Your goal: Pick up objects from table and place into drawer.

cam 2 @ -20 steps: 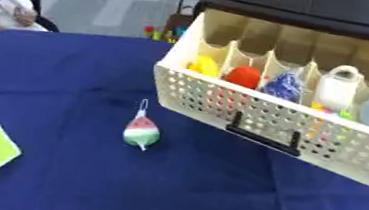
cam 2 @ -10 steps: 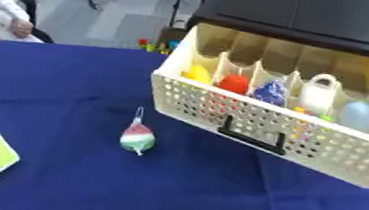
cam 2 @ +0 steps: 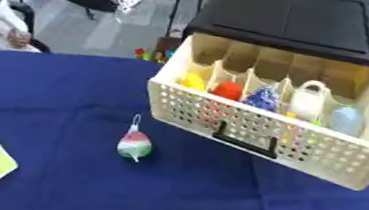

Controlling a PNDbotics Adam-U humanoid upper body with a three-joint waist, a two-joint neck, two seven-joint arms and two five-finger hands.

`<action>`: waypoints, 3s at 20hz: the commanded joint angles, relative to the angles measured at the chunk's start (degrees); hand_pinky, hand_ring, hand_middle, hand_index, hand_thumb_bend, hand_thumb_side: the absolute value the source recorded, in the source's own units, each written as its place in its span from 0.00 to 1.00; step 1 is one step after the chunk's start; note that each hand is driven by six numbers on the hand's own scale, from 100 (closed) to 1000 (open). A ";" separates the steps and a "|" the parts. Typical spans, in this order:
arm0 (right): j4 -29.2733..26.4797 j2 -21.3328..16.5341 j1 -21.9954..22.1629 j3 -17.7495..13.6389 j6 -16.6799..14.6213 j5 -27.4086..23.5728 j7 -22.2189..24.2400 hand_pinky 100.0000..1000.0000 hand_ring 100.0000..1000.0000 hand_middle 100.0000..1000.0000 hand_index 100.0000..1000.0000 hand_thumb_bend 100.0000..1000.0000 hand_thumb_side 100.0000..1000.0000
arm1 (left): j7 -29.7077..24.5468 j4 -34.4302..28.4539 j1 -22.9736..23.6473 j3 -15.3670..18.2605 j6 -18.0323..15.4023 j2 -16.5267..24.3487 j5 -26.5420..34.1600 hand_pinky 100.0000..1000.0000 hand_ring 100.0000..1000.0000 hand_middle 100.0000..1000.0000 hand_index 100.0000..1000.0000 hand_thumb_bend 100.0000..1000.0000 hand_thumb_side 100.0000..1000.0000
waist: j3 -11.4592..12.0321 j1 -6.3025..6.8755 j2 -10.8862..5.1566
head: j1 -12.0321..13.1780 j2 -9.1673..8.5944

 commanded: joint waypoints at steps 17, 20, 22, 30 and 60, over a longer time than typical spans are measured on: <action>-0.54 -0.93 -1.48 -0.29 -0.45 -0.85 -0.28 0.51 0.52 0.64 0.69 0.00 0.54 | -2.28 8.46 -2.18 -4.22 -3.17 -2.59 -1.18 0.24 0.48 0.34 0.64 0.00 0.21 | -0.79 0.38 0.06 | 0.33 -0.88; -0.54 -0.88 -1.53 -0.34 -0.37 -0.77 -0.53 0.51 0.52 0.63 0.69 0.00 0.54 | -3.46 9.01 -2.12 -4.65 -3.72 -2.91 -0.81 0.25 0.49 0.35 0.65 0.00 0.23 | -0.89 0.46 0.22 | 0.30 -0.93; -0.54 -0.87 -1.51 -0.33 -0.30 -0.71 -0.62 0.51 0.52 0.64 0.69 0.00 0.54 | -3.97 9.26 -2.07 -4.87 -3.85 -3.05 -0.26 0.25 0.49 0.35 0.65 0.00 0.25 | -0.89 0.49 0.28 | 0.23 -0.86; -0.54 -0.82 -1.57 -0.27 -0.21 -0.54 -0.83 0.51 0.52 0.64 0.69 0.00 0.54 | -6.72 9.66 -2.04 -5.18 -4.48 -3.21 -0.27 0.42 0.67 0.59 0.91 0.00 0.42 | -0.92 0.61 0.43 | 0.12 -0.76; -0.54 -0.59 -1.35 -0.39 -0.09 -0.11 -1.35 0.51 0.52 0.63 0.69 0.00 0.54 | 6.00 11.49 -3.48 2.06 -3.95 -7.35 -10.36 0.46 0.72 0.62 0.95 0.00 0.32 | -0.66 0.24 1.04 | 0.10 -1.00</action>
